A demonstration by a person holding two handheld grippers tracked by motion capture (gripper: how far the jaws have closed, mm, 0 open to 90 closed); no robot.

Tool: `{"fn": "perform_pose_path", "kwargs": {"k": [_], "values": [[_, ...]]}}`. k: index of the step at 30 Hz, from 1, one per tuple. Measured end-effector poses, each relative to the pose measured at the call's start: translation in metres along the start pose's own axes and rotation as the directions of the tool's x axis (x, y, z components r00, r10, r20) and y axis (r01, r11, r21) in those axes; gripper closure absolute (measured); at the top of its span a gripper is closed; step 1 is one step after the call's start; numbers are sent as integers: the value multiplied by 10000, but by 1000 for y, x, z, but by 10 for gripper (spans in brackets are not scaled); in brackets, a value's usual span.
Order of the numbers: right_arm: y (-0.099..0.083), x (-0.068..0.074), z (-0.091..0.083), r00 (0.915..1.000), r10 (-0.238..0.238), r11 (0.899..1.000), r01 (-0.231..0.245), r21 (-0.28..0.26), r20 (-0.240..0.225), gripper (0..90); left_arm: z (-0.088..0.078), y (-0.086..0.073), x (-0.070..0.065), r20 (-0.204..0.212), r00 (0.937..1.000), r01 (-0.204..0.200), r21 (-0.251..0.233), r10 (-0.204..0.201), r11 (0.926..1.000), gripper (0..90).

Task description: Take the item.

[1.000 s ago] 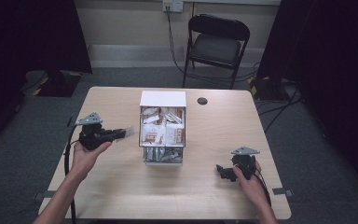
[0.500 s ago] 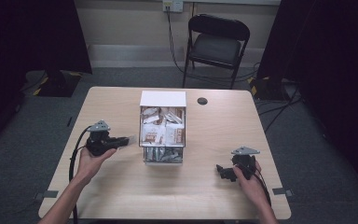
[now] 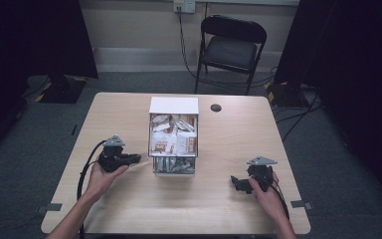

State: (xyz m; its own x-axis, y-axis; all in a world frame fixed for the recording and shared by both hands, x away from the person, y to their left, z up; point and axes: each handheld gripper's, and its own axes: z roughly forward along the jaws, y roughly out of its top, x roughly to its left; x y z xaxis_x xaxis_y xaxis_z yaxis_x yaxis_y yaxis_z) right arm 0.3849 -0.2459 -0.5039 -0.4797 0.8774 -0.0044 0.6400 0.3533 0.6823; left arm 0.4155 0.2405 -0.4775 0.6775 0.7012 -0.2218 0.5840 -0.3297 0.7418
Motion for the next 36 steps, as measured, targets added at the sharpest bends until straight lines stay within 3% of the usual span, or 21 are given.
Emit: {"fn": "perform_pose_path", "kwargs": {"k": [5, 11, 15, 19, 28, 36], "values": [[0, 0, 0, 10000, 2, 10000, -2, 0, -3, 0, 8, -1, -5, 376, 9993, -76, 160, 69, 9998, 843], [0, 0, 0, 10000, -1, 10000, 1, 0, -1, 0, 14, -1, -8, 433, 9990, -144, 206, 134, 9997, 836], [0, 0, 0, 10000, 1, 10000, -1, -1, -1, 0, 19, -3, -6, 319, 9995, -84, 413, 71, 9991, 796], [0, 0, 0, 10000, 0, 10000, 0, -1, -1, 0, 19, -2, -5, 226, 9997, -4, 214, -1, 9998, 781], [0, 0, 0, 10000, 4, 10000, -4, 2, -1, 0, 17, -2, 2, -196, 9998, -47, 144, 50, 9999, 652], [0, 0, 0, 10000, 0, 10000, 0, 1, -1, 0, 14, -3, 5, -188, 9998, 85, 126, -82, 9999, 611]]}}
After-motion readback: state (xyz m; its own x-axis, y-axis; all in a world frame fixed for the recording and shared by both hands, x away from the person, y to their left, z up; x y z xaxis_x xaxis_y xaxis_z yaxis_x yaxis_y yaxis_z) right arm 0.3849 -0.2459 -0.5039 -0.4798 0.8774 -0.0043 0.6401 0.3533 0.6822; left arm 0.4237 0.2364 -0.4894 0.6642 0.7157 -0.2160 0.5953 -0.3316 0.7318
